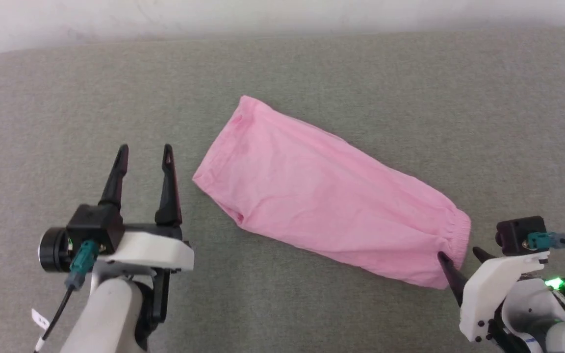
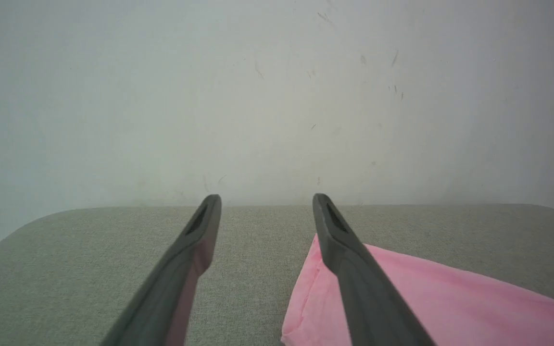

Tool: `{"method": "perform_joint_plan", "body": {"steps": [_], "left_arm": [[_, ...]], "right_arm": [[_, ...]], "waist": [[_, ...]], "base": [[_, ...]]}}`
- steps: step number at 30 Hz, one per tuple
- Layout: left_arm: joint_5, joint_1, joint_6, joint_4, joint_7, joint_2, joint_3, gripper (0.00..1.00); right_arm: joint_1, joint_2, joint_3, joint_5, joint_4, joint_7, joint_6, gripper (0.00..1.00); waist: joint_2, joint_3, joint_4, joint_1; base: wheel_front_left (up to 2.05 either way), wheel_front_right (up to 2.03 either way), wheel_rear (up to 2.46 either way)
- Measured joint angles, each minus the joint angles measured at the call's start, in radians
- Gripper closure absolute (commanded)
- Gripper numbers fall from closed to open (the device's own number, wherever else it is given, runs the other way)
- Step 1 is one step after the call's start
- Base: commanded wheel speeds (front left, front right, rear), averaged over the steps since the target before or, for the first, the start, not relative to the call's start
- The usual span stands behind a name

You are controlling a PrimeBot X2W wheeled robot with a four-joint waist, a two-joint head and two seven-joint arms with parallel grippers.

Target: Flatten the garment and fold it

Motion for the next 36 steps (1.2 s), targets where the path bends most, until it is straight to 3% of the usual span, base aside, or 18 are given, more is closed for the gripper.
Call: {"method": "perform_joint_plan", "body": {"steps": [14,15,16,17,24,30,36], "left_arm": [[-0.001,0.062,0.004,-0.039,0.002,-0.013,-0.028,0.00],[-0.001,0.062,0.004,-0.036,0.002,-0.014,-0.029,0.00],[-0.002,0.062,0.003,-0.032,0.002,-0.014,-0.030,0.00],[-0.002,0.062,0.002,-0.029,0.002,-0.014,-0.031,0.00],[-0.002,0.049,-0.033,-0.022,0.112,0.010,-0.072,0.00],[-0.069,-0.086,-0.065,0.070,0.469,0.013,-0.114,0.00],[-0.113,-0.247,-0.057,0.209,0.759,-0.002,-0.132,0.00]], "right_arm": [[-0.126,0.017,-0.005,-0.044,0.319,-0.011,0.000,0.00],[-0.133,0.017,-0.006,-0.044,0.329,-0.011,0.000,0.11],[-0.140,0.016,-0.005,-0.044,0.338,-0.012,0.000,0.69],[-0.144,0.016,-0.004,-0.044,0.345,-0.017,0.000,1.00],[-0.170,0.017,0.004,-0.041,0.369,-0.027,0.001,1.00],[-0.178,0.014,0.029,-0.021,0.356,-0.028,0.001,1.00],[-0.183,0.007,0.058,0.002,0.339,-0.034,0.001,1.00]], "waist": [[0.0000,0.008,0.072,0.0002],[0.0000,0.010,0.074,0.0001],[0.0000,0.011,0.076,0.0002],[0.0000,0.012,0.077,0.0002],[0.0000,0.012,0.061,0.0003],[-0.0001,0.025,0.042,0.0004],[-0.0001,0.044,0.020,0.0004]], "base": [[0.00,0.00,0.00],[0.00,0.00,0.00],[0.00,0.00,0.00],[0.00,0.00,0.00],[0.00,0.00,0.00],[0.00,0.00,0.00],[0.00,0.00,0.00]]}}
